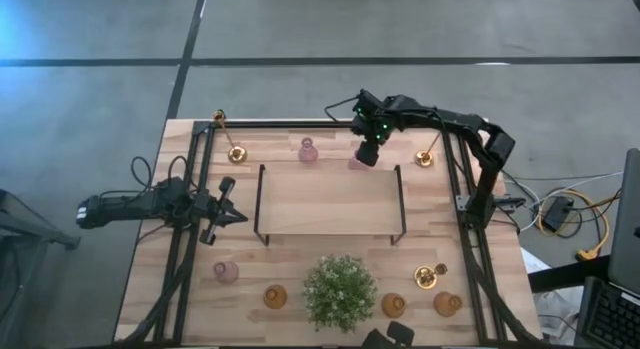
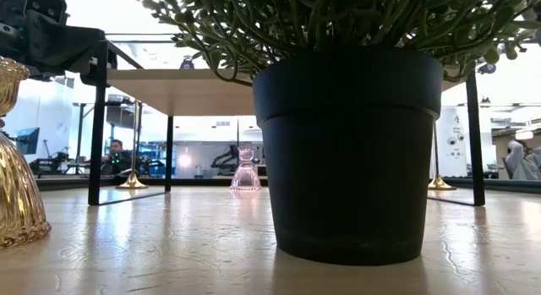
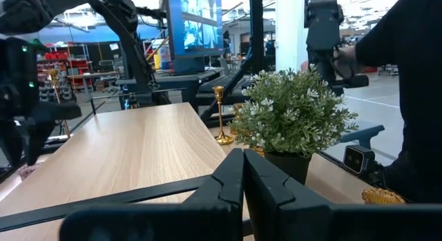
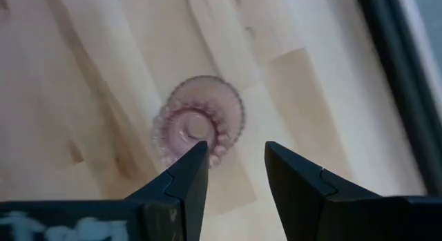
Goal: Pick & Place candle stick holders
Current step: Put the top right pink vase on the shelf
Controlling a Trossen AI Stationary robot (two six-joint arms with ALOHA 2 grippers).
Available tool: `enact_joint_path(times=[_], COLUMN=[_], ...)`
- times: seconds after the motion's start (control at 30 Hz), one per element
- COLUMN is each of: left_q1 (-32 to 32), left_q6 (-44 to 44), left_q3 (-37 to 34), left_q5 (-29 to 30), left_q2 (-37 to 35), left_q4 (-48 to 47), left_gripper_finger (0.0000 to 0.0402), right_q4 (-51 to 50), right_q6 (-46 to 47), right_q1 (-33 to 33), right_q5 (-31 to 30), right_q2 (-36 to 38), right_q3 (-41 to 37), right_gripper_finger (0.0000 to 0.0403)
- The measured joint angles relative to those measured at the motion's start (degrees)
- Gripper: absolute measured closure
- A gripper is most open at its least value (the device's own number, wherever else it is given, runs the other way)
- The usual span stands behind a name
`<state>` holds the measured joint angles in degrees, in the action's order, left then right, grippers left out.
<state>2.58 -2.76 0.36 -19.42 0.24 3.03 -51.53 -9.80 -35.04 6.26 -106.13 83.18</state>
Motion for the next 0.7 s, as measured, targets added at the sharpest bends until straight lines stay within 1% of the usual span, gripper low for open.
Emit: enact_joint_path(times=[0.33,0.43,0.57,0.7], left_q1=[0.0,0.01,-0.01,-0.01], left_q6=[-0.01,-0.01,0.0,-0.01], left_q3=[-0.02,-0.01,-0.02,-0.01], left_q5=[0.0,-0.01,0.0,-0.02], left_q2=[0.0,0.0,-0.01,0.01], left_q4=[0.0,0.0,0.0,0.0], left_gripper_finger=[0.039,0.039,0.039,0.039], right_q4=[0.96,1.14,1.33,0.83], right_q6=[-0.49,-0.78,-1.64,-3.35], right_q1=[0.01,0.01,0.01,0.01], right_q5=[0.26,0.48,0.94,1.52], right_q2=[-2.07,-2.92,-4.15,-4.09], right_q3=[-0.07,-0.01,0.24,0.29], right_gripper_finger=[0.0271,0.0279,0.031,0.0372])
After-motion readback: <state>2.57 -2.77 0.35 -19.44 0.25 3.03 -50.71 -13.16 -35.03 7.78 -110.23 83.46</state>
